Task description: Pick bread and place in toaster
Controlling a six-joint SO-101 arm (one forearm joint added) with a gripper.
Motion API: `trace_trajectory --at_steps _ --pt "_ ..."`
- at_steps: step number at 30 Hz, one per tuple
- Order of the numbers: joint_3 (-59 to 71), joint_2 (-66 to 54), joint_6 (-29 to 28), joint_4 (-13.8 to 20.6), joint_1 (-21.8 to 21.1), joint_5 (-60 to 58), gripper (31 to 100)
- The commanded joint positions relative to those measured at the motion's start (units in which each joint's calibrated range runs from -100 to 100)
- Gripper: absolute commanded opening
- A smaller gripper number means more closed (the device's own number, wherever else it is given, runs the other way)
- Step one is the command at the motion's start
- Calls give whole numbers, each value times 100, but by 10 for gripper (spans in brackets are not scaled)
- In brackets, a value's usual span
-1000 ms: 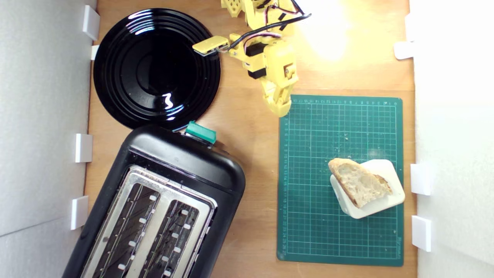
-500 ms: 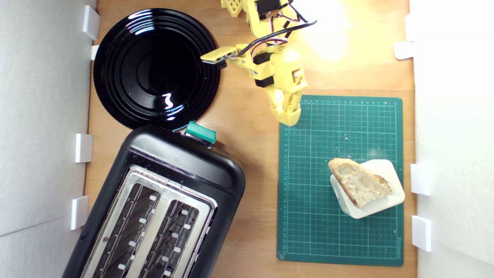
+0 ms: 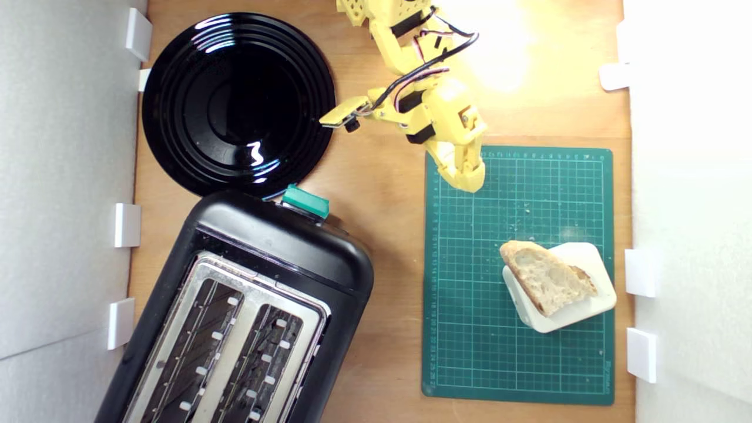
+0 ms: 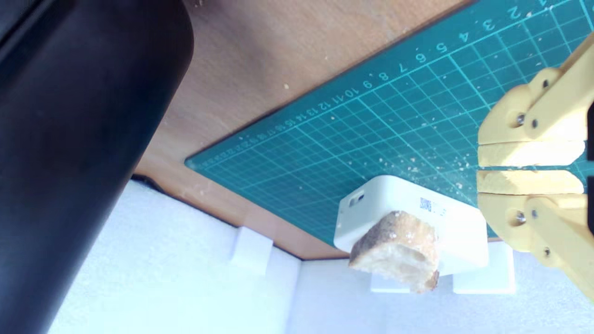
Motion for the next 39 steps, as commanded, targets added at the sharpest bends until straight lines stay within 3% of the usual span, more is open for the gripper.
trace_trajectory --at_steps 1,4,8,12,19,26,39 --pt "-706 421 -14 -14 -24 -219 319" --pt "-951 696 -14 -14 -24 -219 376" --pt "-987 779 -19 -14 -32 -227 545" --pt "-969 829 -19 -14 -48 -236 664" --pt "-978 837 -19 -14 -120 -236 774" --pt "-1006 845 -19 -14 -233 -262 841" --pt "-1205 1028 -223 -5 -241 -663 841"
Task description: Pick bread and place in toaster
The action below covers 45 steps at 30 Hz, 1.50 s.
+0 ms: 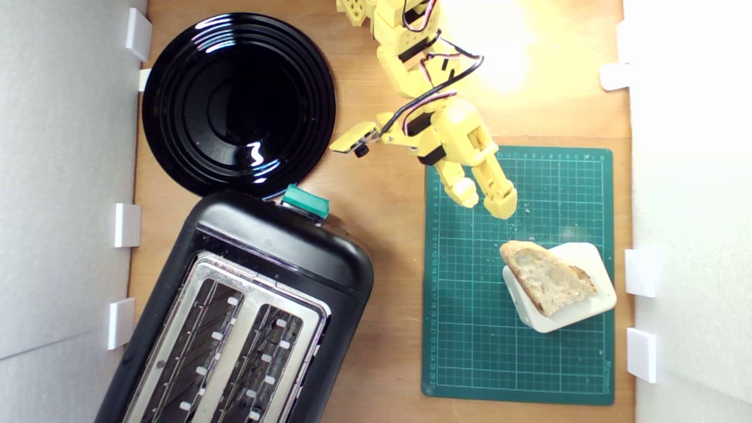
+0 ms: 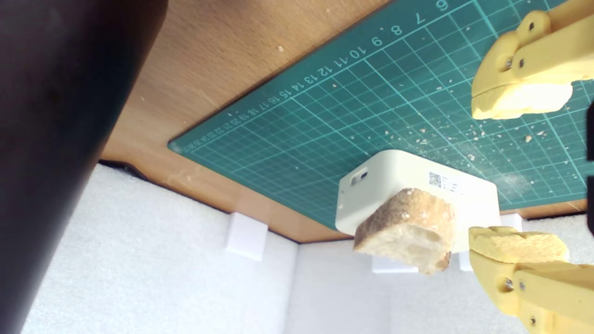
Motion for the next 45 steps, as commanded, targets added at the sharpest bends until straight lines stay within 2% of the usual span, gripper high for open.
trace_trajectory --at_steps 1,10,13,20,34,38,45 --pt "-418 3 -110 -32 -67 -213 841" --pt "-1044 478 -272 -59 -253 -205 841" --pt "-1344 719 -246 -268 -390 -205 841" --pt "-1834 1052 -230 -449 -519 -205 841" --pt "-2360 1351 -220 -467 -599 -179 843" --pt "-2360 1360 -220 -467 -599 -171 888" --pt "-2406 1368 -220 -467 -607 -171 891"
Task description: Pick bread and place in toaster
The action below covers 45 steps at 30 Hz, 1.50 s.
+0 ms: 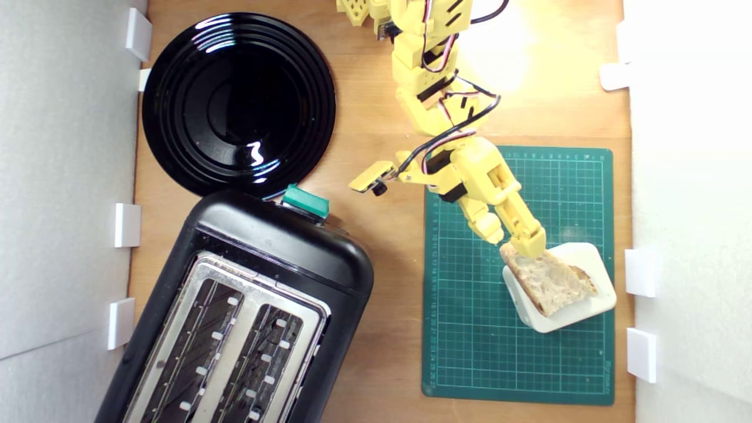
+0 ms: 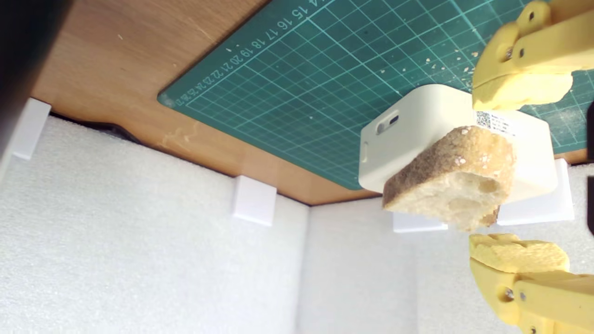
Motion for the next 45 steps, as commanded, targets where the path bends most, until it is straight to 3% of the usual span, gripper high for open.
trace_trajectory --at_steps 1,11,14,19,45 --pt "-352 -35 34 -76 -103 -162 891" --pt "-616 389 181 -85 -288 -171 891" --pt "-625 406 201 -312 -304 -171 891" --pt "-725 423 201 -412 -344 -162 891" --pt "-1224 830 343 -584 -489 -111 891"
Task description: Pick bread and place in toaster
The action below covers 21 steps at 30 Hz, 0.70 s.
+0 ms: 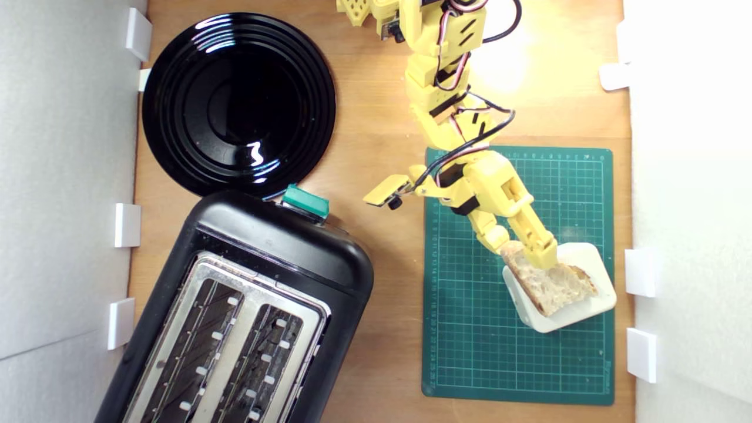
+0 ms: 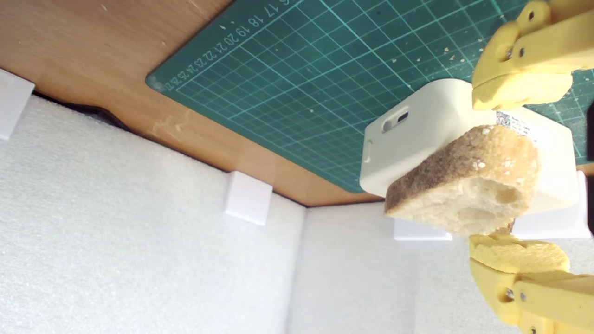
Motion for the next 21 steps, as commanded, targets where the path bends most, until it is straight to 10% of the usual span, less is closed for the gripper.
trace_trajectory --at_steps 1,21 --pt "-262 -60 32 -60 -78 -111 891" --pt "-535 164 200 -223 -198 -111 859"
